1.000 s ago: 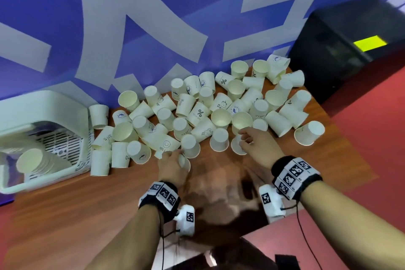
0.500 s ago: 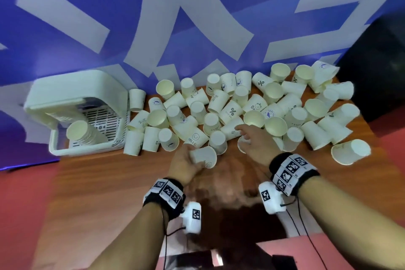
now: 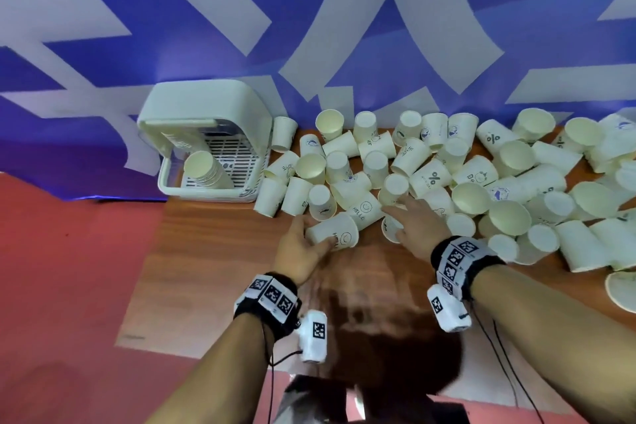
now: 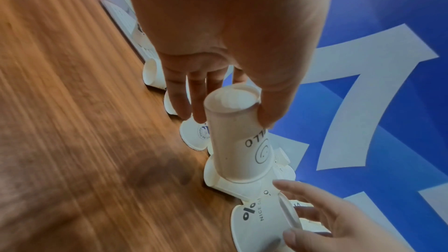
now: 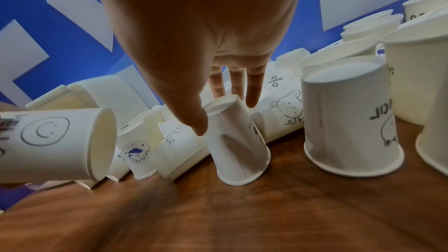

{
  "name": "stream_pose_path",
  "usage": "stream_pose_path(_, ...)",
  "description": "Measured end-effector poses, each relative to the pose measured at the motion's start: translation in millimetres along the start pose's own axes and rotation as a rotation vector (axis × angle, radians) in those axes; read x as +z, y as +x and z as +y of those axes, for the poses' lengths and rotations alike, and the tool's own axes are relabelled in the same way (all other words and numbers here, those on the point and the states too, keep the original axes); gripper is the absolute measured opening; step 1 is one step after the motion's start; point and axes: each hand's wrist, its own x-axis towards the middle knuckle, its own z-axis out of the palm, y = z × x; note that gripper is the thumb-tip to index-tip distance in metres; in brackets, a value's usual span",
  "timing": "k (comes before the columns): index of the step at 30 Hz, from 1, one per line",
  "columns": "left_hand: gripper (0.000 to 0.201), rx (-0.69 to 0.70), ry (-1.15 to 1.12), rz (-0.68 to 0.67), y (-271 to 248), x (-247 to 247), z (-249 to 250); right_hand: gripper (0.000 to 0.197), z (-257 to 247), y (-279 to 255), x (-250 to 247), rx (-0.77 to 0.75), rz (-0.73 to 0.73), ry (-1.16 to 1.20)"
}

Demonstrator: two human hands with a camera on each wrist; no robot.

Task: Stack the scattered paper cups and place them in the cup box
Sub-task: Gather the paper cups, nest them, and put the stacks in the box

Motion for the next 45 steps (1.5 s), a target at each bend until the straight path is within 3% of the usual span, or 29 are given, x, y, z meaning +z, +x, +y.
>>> stream_pose_path(11,0.031,-0.003,0.009,0.016,-7.1,-9.8,-10.0,0.062,-6.7,-7.4,-0.1,0.005,-0.033,-0.023)
stream_pose_path(18,0.038,-0.024,-0.02,0.043,-6.9,-14.5,3.2,0.054,-14.1,-28.2,-34.4,0.076,0.026,0.22)
stream_pose_path(26,0.04,-0.011,-0.17,0.171,-4.8,-34.3,44.7,0.04,-42.7,-43.5,-95.0,0.106,0.274,0.623)
stream_pose_path(29,0.04,-0.013,-0.273,0.197,-2.3,-41.9,56.0,0.038,-56.4,-42.4,-106.5,0.146,0.306,0.83)
stream_pose_path(33,0.053,-0.024,-0.41,0.203,-2.2,-55.0,65.1,0.041,-75.3,-38.8,-115.0,0.166,0.205,1.189)
stream_pose_path(35,0.05,-0.022,-0.461,0.182,-6.5,-63.7,68.5,0.036,-85.0,-35.2,-116.7,0.156,0.131,1.295)
stream_pose_path(39,0.061,0.018,-0.527,0.124,-15.8,-86.0,69.0,0.05,-106.8,-23.3,-115.4,0.078,0.032,1.257)
stream_pose_path(43,0.081,0.008,-0.5,0.166,-25.9,-116.9,61.3,0.064,-139.9,-14.3,-115.8,-0.049,-0.111,1.17)
stream_pose_path(45,0.081,0.013,-0.479,0.187,-31.7,-130.8,55.9,0.072,-158.5,-6.7,-112.8,-0.117,-0.177,1.139)
